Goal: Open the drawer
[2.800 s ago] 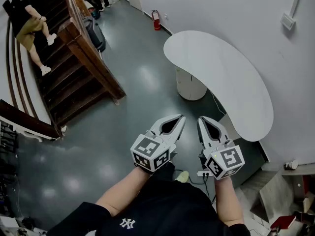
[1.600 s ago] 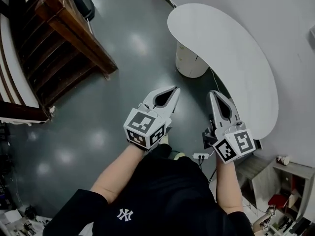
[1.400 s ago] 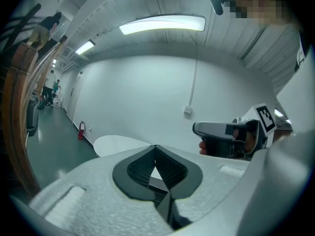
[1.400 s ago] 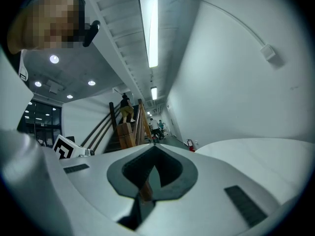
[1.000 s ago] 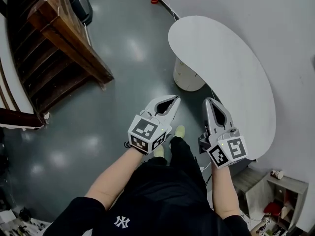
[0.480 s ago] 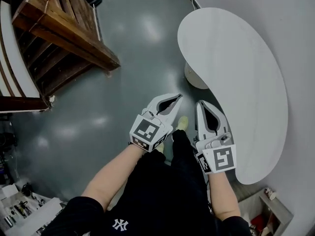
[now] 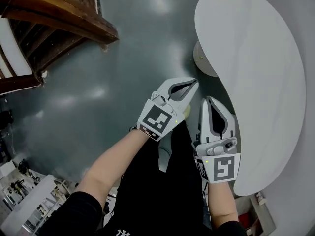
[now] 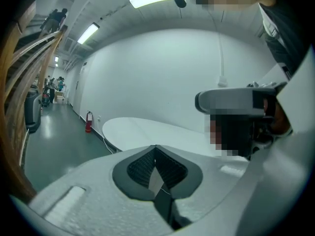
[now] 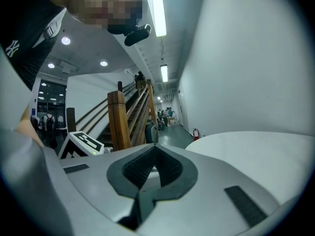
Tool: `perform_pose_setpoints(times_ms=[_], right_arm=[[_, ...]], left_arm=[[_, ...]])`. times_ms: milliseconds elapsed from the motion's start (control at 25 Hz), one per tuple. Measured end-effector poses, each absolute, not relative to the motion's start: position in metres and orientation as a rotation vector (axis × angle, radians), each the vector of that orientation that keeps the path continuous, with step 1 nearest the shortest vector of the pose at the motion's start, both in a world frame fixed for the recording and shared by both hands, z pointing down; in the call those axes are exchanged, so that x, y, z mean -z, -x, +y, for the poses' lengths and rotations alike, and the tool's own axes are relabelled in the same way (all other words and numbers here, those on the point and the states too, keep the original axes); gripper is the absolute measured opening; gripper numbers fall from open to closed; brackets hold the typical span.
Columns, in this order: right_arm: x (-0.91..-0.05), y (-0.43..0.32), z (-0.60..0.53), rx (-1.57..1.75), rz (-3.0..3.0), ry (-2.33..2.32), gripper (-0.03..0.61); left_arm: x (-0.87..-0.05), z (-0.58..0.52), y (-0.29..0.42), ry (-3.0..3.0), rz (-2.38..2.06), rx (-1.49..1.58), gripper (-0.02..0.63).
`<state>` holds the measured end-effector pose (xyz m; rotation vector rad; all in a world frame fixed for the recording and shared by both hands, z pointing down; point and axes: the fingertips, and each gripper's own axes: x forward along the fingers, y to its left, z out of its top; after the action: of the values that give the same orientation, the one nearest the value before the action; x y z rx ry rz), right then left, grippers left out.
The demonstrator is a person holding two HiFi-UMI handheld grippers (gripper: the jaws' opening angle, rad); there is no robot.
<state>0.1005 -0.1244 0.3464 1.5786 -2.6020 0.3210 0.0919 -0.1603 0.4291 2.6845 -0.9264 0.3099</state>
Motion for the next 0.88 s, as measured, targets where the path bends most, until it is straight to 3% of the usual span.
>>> perform_pose_setpoints(times_ms=[320,760,880], right_arm=[[-0.454,-0.091,-0.151,-0.304,-2.51,-1.698,0.015],[-0.533,-0.106,-0.178,-0.27,-2.438,-1.808,0.015],[-0.544,-0.111,-0.183,-0.275,-2.429,-1.825,0.015]], left_arm=[[-0.554,-0.201,-0.101,-2.713,-0.853,-0.302,0.009],[-0.648,-0.256,-0.136,-2.793,-0.777,-0.32,0.011],[-0.664,-0.271,-0.141,-2.802,-0.789,-0.334,0.059]])
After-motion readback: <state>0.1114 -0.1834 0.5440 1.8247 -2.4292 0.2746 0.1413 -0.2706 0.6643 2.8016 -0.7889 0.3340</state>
